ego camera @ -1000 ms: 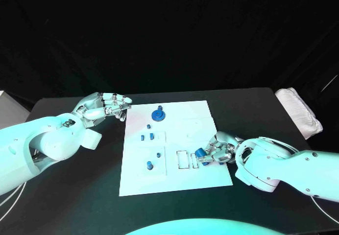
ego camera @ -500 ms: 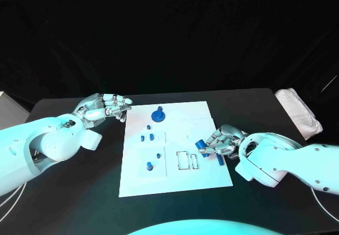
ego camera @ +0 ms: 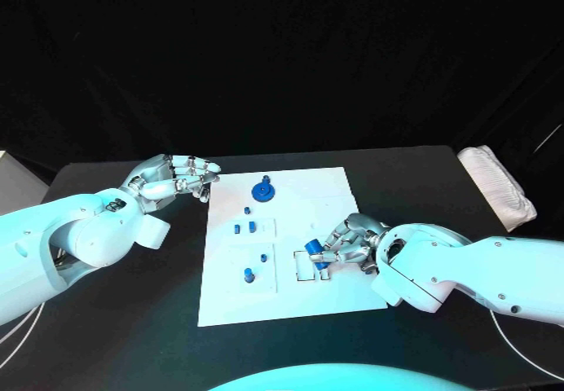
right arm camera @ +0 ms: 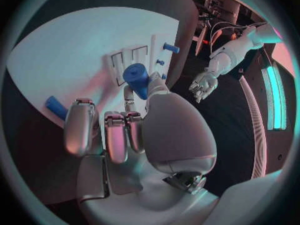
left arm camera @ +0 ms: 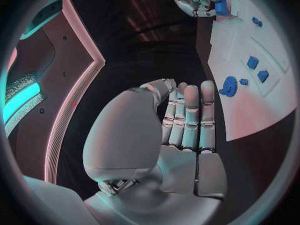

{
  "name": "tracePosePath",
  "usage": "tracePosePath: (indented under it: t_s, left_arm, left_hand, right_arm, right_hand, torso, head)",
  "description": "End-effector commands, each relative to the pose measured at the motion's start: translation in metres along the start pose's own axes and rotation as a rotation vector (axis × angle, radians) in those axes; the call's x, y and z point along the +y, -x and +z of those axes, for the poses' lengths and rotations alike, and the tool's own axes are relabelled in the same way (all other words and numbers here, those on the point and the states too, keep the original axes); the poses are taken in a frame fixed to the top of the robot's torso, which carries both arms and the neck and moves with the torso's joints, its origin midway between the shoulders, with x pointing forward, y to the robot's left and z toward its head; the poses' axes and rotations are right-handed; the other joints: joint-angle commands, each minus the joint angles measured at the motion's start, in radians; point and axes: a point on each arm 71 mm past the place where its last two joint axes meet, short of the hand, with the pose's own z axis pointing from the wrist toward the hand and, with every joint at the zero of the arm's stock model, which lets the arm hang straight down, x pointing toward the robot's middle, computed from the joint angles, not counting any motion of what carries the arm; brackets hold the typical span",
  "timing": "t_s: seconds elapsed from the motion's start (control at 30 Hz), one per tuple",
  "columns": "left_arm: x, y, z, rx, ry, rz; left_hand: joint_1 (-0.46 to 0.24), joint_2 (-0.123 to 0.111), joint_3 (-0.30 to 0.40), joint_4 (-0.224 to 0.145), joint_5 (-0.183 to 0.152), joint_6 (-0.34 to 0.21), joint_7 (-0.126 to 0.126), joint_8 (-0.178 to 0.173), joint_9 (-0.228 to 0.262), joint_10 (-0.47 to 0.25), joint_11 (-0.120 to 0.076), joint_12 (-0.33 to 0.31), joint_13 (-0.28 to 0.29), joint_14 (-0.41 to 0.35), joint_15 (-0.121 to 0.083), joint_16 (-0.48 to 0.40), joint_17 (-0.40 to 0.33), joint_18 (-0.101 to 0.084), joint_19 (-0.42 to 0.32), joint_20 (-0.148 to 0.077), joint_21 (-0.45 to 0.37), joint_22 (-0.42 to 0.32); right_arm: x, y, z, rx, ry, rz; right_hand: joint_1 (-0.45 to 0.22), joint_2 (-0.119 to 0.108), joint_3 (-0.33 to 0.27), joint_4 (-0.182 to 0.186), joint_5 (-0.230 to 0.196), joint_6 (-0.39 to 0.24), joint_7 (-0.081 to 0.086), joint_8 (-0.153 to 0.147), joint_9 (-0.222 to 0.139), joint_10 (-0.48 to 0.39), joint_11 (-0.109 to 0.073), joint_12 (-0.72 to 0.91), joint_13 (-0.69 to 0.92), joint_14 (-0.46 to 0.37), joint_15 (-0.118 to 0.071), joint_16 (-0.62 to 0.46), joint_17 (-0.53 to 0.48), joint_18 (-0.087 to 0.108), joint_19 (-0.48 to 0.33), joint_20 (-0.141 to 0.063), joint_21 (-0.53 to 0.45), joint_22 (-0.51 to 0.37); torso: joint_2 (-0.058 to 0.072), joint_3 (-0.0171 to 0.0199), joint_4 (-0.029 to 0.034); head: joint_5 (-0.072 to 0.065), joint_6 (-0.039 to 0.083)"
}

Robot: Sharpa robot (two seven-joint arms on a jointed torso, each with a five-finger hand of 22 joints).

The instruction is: Assemble the parts on the task board

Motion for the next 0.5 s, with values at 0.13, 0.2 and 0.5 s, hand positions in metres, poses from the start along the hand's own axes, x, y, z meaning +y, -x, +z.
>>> tracePosePath:
  t_s: [0.13,0.2,0.5]
  left_arm:
    - [0.0000,-0.0027,0.0001,0.029,0.005,-0.011]
    - [0.0001,-0.0026,0.0000,0.031,0.007,-0.011]
    - [0.0005,-0.0031,-0.0001,0.038,0.013,-0.011]
  left_hand:
    - [0.003,0.008,0.003,-0.001,0.006,-0.005,-0.002,0.004,0.001,-0.009,0.001,0.004,-0.002,0.002,-0.001,-0.006,0.001,0.007,0.003,-0.001,0.002,0.001]
    - [0.003,0.008,0.003,-0.001,0.006,-0.005,-0.002,0.004,0.001,-0.009,0.001,0.004,-0.002,0.002,-0.001,-0.006,0.001,0.007,0.003,-0.001,0.002,0.001]
    - [0.001,0.007,0.004,-0.002,0.006,-0.009,-0.001,0.002,0.001,-0.012,0.002,0.003,-0.002,0.001,0.000,-0.007,0.001,0.007,0.002,-0.001,0.002,0.002]
  right_arm:
    - [-0.0026,-0.0126,0.0014,0.075,-0.026,-0.014]
    - [-0.0024,-0.0148,0.0015,0.083,-0.027,-0.016]
    - [0.0011,-0.0180,0.0022,0.074,-0.009,-0.031]
  right_hand:
    - [-0.015,-0.009,0.008,0.005,0.003,0.016,-0.007,0.000,-0.004,0.073,-0.004,0.004,0.219,0.106,-0.007,0.004,0.263,-0.017,0.005,-0.005,0.002,0.038]
    - [-0.019,-0.010,0.010,0.005,0.004,0.017,-0.008,0.001,-0.004,0.073,-0.005,0.004,0.220,0.106,-0.008,0.004,0.263,-0.017,0.005,-0.005,0.001,0.038]
    - [-0.027,-0.014,0.013,0.005,0.004,0.018,-0.008,0.001,-0.005,0.074,-0.005,0.005,0.221,0.106,-0.008,0.004,0.263,-0.017,0.005,-0.005,0.002,0.039]
  torso:
    - [0.000,0.0002,-0.0002]
    - [0.000,0.0008,-0.0007]
    - [0.000,0.0015,-0.0002]
  head:
    - [0.004,-0.005]
    - [0.005,-0.005]
    - [0.006,-0.004]
